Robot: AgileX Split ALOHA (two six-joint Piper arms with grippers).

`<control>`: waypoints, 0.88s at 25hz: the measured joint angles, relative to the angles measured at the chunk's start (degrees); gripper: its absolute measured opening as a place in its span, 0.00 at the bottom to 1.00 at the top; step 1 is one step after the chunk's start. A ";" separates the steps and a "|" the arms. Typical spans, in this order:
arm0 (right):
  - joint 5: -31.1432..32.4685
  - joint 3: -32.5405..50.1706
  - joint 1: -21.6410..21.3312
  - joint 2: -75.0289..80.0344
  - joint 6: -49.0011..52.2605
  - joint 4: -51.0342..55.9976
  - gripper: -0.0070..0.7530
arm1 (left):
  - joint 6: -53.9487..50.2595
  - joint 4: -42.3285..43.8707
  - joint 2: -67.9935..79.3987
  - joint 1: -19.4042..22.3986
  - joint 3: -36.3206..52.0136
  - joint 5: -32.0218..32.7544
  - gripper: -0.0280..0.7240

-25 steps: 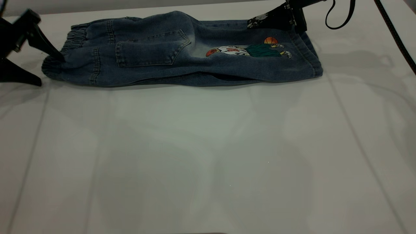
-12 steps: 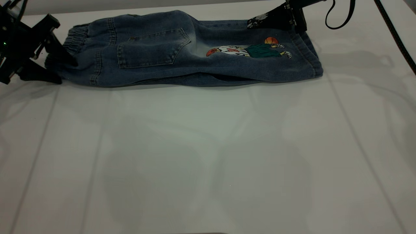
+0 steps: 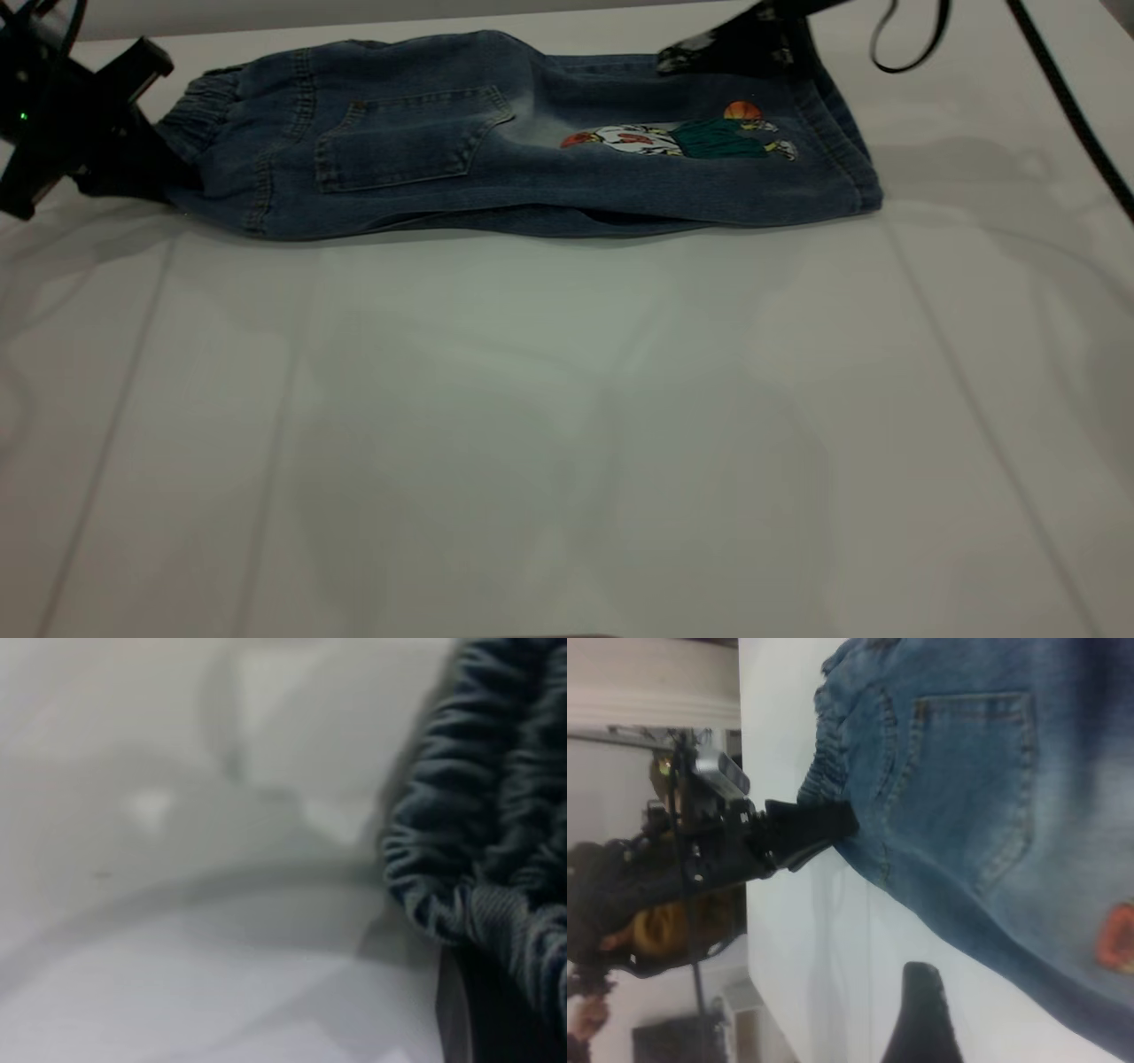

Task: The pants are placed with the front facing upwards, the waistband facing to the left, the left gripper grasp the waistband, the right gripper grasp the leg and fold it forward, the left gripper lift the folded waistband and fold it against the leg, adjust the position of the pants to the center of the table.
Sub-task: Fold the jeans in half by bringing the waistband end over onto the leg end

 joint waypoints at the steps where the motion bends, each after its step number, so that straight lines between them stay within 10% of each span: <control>1: -1.47 -0.44 0.80 0.00 0.27 -0.54 0.61 | 0.30 0.56 -1.11 -0.61 0.12 0.20 0.13; 11: -17.12 -0.65 9.06 0.12 1.68 -5.08 0.60 | 1.52 7.67 -16.81 -8.71 0.27 2.26 0.13; 22: -18.27 -1.25 14.30 4.55 2.32 -5.71 0.60 | 1.69 10.60 -27.61 -17.07 0.37 3.92 0.13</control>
